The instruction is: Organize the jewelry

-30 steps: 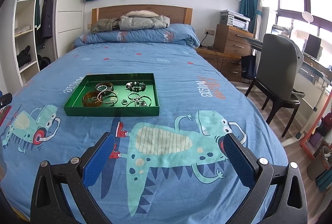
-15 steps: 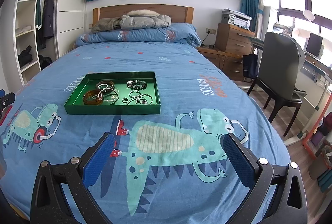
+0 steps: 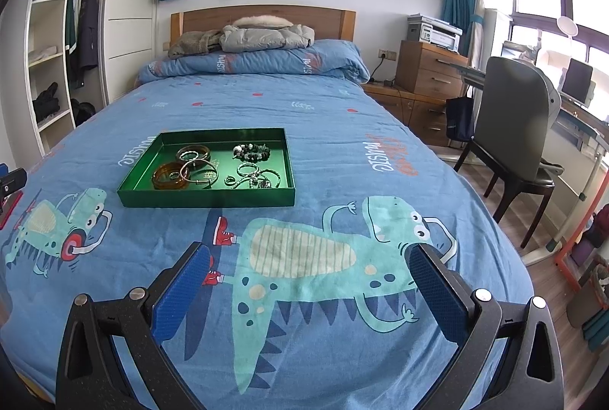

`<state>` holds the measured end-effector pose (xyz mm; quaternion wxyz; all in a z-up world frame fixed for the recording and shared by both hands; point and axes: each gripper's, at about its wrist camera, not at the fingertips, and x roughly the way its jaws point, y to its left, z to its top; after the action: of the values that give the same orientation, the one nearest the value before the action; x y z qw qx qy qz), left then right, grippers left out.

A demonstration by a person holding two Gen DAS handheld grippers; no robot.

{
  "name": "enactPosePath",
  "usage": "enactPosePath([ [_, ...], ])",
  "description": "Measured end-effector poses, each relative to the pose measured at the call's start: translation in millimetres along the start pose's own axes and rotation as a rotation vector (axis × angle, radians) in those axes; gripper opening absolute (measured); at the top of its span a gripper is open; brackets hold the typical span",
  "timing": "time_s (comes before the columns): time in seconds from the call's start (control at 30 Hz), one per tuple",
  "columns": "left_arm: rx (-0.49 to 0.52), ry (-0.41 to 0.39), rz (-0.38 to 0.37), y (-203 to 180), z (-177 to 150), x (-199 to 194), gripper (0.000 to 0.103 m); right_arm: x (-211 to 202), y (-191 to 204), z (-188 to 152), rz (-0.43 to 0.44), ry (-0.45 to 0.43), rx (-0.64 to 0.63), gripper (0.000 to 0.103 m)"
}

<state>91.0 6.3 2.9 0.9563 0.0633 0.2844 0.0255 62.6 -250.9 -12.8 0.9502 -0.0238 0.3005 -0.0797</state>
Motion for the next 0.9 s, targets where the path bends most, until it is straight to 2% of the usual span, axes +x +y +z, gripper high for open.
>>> enactPosePath([
  [0.9,-0.016,0.022,0.017,5.6,-6.8,8.5,0.049,4.3,5.3,-3.7,0.002,0.015,-0.008,0.103],
])
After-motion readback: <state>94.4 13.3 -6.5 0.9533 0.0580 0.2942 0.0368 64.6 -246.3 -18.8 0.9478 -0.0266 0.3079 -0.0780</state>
